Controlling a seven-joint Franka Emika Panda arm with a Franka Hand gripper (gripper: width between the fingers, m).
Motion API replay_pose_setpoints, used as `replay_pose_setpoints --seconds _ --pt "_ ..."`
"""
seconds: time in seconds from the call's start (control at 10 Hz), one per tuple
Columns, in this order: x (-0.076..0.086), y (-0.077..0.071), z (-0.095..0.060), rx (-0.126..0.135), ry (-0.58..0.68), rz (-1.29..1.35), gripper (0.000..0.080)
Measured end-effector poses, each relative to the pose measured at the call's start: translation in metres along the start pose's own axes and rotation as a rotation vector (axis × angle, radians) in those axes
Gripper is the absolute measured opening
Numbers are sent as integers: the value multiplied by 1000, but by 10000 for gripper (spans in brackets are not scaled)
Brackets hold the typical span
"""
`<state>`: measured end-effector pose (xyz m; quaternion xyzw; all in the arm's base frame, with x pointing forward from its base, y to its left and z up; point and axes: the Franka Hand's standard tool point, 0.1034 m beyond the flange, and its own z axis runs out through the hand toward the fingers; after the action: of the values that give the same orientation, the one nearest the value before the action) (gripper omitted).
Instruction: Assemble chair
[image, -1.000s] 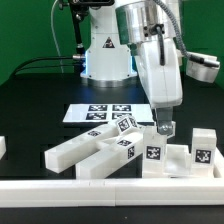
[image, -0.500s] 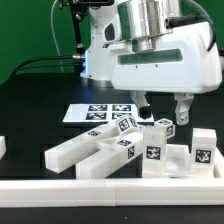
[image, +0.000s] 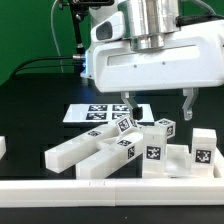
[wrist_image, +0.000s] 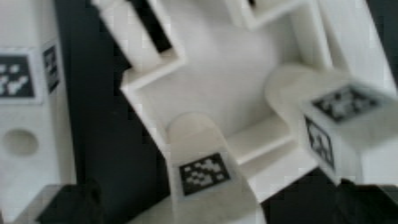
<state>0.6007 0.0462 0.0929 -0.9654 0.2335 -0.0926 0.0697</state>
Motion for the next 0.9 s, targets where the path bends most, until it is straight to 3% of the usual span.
replay_pose_setpoints --seconds 0.3,0.8,0.9 --pt "-9 15 7 -24 67 -287 649" --pt "-11 24 7 -37 103 -311 649" --pt "-6 25 2 -50 257 -339 649"
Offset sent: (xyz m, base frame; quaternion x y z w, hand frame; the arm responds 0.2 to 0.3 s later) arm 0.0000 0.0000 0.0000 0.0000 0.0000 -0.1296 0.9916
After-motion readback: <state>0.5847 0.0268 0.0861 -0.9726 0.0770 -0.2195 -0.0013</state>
